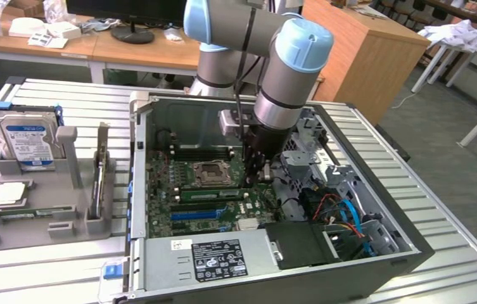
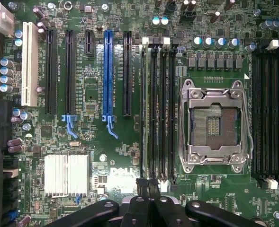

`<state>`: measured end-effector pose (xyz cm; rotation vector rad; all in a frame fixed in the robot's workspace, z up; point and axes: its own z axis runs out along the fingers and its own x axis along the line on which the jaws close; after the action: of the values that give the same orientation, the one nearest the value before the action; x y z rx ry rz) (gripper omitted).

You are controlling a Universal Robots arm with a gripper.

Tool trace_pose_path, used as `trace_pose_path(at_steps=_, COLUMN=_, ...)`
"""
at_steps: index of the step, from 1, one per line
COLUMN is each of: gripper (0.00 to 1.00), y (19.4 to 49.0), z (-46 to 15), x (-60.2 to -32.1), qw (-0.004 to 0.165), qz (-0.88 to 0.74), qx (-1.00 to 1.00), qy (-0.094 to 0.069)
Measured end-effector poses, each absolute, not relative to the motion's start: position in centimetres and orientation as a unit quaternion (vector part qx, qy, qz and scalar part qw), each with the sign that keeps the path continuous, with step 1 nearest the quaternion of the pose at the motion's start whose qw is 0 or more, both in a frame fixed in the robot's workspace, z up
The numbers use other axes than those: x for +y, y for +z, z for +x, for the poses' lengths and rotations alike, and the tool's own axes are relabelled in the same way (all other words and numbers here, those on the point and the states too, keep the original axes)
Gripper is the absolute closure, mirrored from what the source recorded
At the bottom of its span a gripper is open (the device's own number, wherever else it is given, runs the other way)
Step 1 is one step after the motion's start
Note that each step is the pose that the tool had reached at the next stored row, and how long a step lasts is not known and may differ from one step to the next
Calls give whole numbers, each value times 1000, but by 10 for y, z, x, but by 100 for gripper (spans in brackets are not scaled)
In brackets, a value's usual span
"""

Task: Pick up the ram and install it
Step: 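Press down the ram until it locks into place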

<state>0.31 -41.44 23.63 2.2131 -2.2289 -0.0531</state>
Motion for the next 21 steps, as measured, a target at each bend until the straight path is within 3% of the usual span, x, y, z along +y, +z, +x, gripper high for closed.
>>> trace_pose_path(at_steps=21, gripper=89, y=231, z=3, x=-414, qw=0, qz=704, qx=-710, qy=-17)
